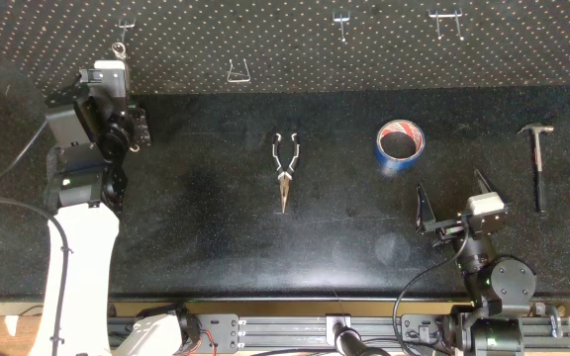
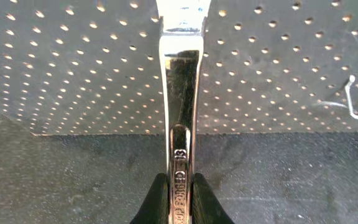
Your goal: Place Tools Onto Pegboard
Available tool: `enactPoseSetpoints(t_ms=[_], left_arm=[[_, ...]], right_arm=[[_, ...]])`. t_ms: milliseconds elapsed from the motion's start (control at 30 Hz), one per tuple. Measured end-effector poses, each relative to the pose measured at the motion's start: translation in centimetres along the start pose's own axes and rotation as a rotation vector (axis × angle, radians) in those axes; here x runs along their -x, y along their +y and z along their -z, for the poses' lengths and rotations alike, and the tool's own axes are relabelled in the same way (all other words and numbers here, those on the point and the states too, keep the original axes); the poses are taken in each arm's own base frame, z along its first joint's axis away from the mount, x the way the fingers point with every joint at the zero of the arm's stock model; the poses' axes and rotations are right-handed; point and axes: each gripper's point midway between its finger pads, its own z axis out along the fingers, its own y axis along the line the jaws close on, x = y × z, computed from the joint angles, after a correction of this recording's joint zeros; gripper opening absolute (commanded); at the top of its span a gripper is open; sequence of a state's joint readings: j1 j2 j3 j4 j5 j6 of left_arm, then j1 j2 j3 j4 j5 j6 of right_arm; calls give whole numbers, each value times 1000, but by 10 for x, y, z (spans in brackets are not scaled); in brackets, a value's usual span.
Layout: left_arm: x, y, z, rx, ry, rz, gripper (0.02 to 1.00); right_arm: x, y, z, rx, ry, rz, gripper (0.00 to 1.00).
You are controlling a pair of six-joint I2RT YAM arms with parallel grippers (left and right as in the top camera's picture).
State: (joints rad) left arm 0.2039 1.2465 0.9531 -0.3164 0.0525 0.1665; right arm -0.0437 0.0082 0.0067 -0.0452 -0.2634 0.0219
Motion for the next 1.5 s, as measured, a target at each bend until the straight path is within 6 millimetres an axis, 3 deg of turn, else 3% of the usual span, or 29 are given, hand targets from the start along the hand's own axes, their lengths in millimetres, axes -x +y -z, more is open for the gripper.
enactPoseSetpoints(t_ms=[567, 800, 867, 933, 1000, 1167, 1233, 1367, 1433, 1500], left_arm=[[-2, 6, -21, 30, 6, 0, 29], [1, 7, -42, 32, -19, -1, 31], [2, 6, -48, 26, -25, -2, 272], [1, 5, -53, 21, -25, -1, 680], [-3, 5, -57, 19, -12, 2, 993], [-20, 4, -48, 11, 63, 12, 996], [-26, 9, -35, 20, 91, 24, 996], [-22, 43, 16, 106, 38, 75, 996], [-38, 53, 32, 150, 17, 83, 996], [-78, 52, 36, 174, 35, 53, 998]], right_arm=[[0, 0, 0, 0, 0, 0, 976], [0, 0, 0, 0, 0, 0, 976], [0, 0, 0, 0, 0, 0, 976], [0, 0, 0, 0, 0, 0, 976], [0, 0, 0, 0, 0, 0, 976], [0, 0, 0, 0, 0, 0, 976], [0, 0, 0, 0, 0, 0, 976], [0, 0, 0, 0, 0, 0, 976], [0, 0, 0, 0, 0, 0, 976], [0, 0, 0, 0, 0, 0, 976]])
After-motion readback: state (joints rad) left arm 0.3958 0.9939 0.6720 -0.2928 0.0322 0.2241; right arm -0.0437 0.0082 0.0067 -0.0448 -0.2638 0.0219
